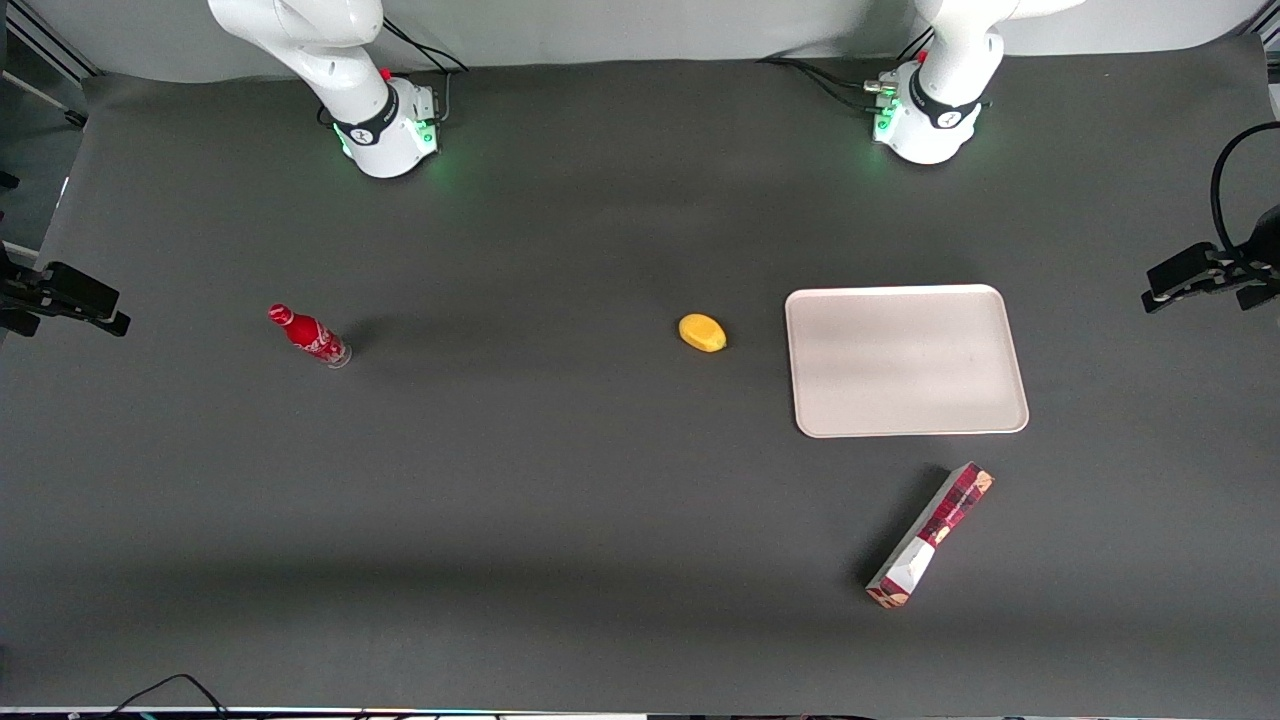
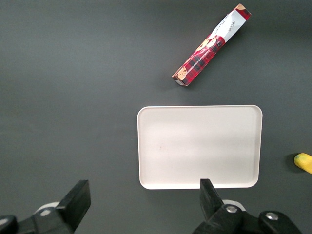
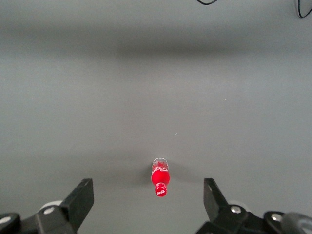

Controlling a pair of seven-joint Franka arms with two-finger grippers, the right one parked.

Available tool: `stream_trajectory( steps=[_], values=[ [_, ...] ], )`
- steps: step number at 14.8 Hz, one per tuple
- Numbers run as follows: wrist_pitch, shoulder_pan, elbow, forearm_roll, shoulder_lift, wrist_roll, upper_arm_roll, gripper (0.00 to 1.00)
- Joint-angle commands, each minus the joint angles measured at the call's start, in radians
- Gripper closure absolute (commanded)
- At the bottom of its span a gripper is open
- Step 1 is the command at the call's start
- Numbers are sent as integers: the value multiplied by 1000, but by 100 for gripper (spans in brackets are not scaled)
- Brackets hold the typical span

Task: Place red cookie box on tray
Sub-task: 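Move the left gripper down over the red tartan cookie box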

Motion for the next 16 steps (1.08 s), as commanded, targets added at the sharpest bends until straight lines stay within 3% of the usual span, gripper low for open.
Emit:
stream_trajectory(
  steps=[1,8,13,16],
  values=[
    [-3,-9,32,-11,13,6,-2,0],
    [110,-54,60,-8,87,6,-2,0],
    [153,-90,175,9,280,18,-36,0],
    [239,-133,202,64,382,52,-36,0]
  ],
)
